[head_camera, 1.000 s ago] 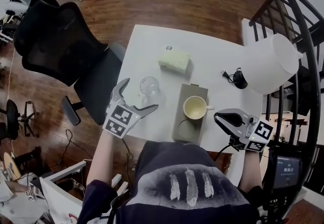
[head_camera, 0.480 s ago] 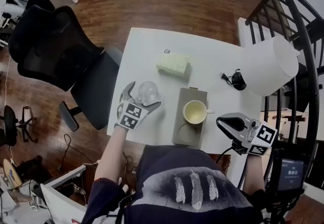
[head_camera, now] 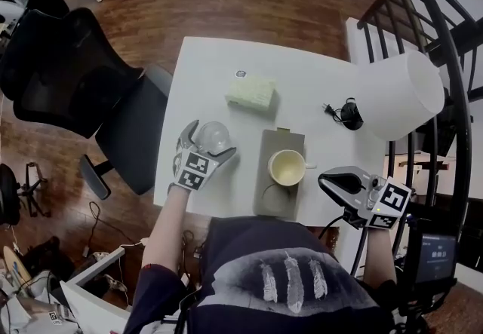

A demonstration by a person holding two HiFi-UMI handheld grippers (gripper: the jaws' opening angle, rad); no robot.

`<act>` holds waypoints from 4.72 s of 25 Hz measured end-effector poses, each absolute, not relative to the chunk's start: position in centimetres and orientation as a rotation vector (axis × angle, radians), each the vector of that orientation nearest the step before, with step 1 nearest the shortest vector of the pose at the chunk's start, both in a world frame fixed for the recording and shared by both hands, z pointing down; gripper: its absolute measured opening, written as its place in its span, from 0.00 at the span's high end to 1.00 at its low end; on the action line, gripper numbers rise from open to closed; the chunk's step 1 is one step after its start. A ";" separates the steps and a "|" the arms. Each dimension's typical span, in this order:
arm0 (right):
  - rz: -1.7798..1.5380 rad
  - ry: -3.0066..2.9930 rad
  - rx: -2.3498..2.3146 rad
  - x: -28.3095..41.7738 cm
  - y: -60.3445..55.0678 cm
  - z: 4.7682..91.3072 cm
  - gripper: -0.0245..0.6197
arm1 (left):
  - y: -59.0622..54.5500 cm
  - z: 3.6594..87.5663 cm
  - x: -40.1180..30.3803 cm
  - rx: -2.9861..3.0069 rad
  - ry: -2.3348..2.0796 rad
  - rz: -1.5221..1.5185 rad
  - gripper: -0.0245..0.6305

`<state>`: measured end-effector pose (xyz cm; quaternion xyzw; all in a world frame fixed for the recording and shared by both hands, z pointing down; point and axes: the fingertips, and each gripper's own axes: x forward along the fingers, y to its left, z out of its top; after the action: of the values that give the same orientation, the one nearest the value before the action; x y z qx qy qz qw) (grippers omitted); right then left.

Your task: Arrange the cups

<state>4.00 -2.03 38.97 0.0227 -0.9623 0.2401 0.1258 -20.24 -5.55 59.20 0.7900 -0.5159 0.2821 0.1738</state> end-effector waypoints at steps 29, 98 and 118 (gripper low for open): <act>0.733 -2.844 0.169 5.9 -2.1 38.7 0.96 | -3.9 59.5 -20.0 2.188 -1.394 0.824 0.41; 0.763 -2.838 0.250 10.0 0.2 40.0 0.96 | 8.4 54.1 4.4 2.906 -0.241 1.033 0.38; 0.773 -2.829 0.254 9.8 0.3 39.5 0.96 | 8.8 49.5 1.2 2.879 -0.370 0.893 0.24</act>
<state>9.83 0.30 39.53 0.0859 -0.9563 0.2614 0.0990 1.20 8.78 49.51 0.9467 -0.1218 0.2936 0.0525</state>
